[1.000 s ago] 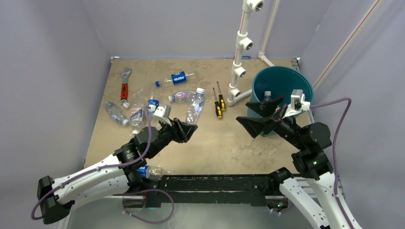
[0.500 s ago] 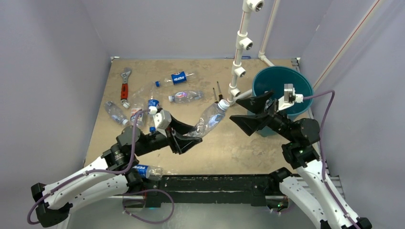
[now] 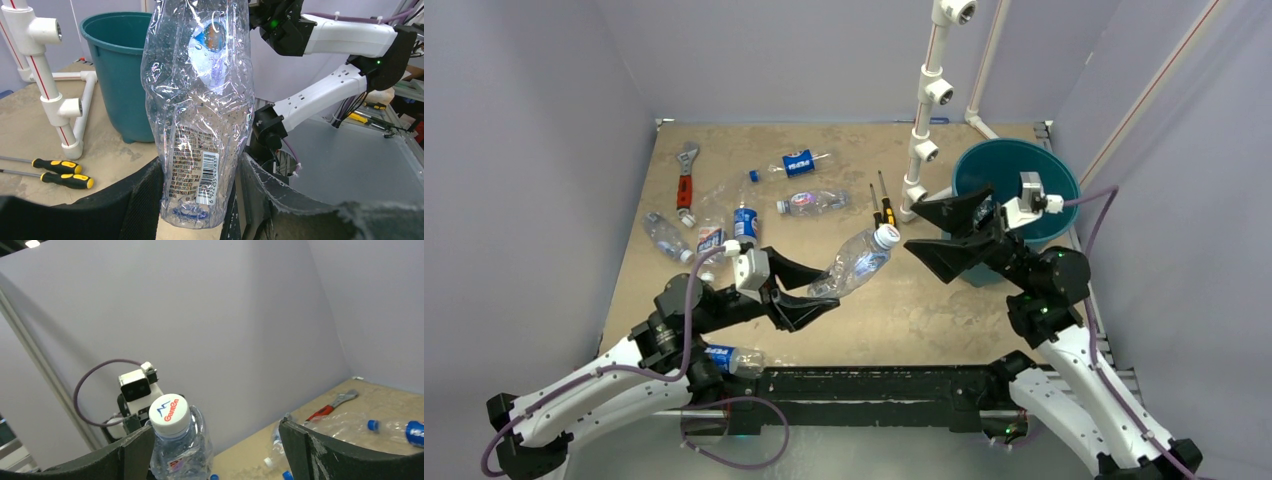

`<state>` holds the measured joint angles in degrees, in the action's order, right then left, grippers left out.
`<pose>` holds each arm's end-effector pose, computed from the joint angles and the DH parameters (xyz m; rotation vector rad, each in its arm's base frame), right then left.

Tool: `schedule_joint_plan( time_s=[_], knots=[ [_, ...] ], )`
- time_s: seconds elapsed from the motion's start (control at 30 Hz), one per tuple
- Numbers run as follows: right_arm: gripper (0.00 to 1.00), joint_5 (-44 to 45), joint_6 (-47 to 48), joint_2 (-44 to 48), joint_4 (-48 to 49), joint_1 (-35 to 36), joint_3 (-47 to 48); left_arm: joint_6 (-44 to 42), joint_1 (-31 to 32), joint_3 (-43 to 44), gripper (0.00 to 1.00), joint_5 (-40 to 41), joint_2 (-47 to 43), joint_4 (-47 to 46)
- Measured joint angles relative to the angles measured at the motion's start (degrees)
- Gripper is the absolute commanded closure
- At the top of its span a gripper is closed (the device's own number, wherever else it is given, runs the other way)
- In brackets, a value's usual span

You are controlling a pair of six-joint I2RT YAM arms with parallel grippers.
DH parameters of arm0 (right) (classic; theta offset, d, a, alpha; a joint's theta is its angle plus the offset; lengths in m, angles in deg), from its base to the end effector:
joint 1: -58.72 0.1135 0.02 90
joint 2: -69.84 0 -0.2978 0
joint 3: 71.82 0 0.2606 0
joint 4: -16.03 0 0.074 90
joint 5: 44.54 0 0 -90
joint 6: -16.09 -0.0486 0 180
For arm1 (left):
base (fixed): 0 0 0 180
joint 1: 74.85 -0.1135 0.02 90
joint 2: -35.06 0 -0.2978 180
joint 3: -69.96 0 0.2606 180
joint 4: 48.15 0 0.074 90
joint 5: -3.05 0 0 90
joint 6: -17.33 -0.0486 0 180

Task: Put the plastic bottles in the bin
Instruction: Place the plastic bottle in the trash bin.

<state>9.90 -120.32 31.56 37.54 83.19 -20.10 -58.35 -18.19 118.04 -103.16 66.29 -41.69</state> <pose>0.1091 0.0807 0.4236 -0.4211 1.1182 1.3981 0.0620 -0.1189 0.3652 0.7753 1.2971 -1.2105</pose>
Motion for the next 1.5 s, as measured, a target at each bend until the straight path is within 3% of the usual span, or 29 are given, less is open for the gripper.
schedule_joint_plan(
  time_s=[0.23,0.4,0.6,0.77,0.97,1.03,1.13,1.2,1.3,1.5],
  knots=[
    [0.01,1.03,2.54,-5.14,-1.64,8.35,2.73,-0.48,0.00,-0.02,1.00,-0.37,0.44,0.00],
    [0.03,2.03,3.41,-5.44,-1.86,9.40,2.91,-0.48,0.00,-0.31,1.00,-0.37,0.35,-0.33],
    [0.17,3.10,3.45,-7.48,-1.25,9.79,4.42,-0.48,0.00,-0.83,1.00,-0.37,0.74,-0.55],
    [0.21,2.99,3.19,-10.08,-0.90,10.60,5.55,-0.44,0.00,-0.83,1.00,-0.11,1.29,-0.63],
    [0.43,3.04,2.80,-11.02,-0.98,11.56,5.92,-0.31,0.00,-1.31,1.00,0.52,1.16,-1.01],
    [0.38,3.02,2.82,-10.69,-1.33,11.76,5.92,-0.13,-0.02,-1.81,1.00,0.61,1.11,-1.46],
    [0.12,3.02,2.73,-10.29,-1.60,11.91,5.92,0.04,0.00,-1.95,1.00,0.61,1.14,-2.16],
    [0.07,3.06,3.02,-9.75,-2.29,11.91,5.95,0.07,0.00,-1.95,1.00,0.63,1.03,-2.56],
    [0.10,3.78,4.09,-7.76,-4.44,11.89,5.95,0.07,0.00,-2.12,1.00,0.63,0.44,-3.04],
    [0.27,4.24,6.19,-5.49,-5.29,11.91,6.93,0.13,0.00,-3.28,1.00,-0.09,-1.44,-4.24]
  ],
)
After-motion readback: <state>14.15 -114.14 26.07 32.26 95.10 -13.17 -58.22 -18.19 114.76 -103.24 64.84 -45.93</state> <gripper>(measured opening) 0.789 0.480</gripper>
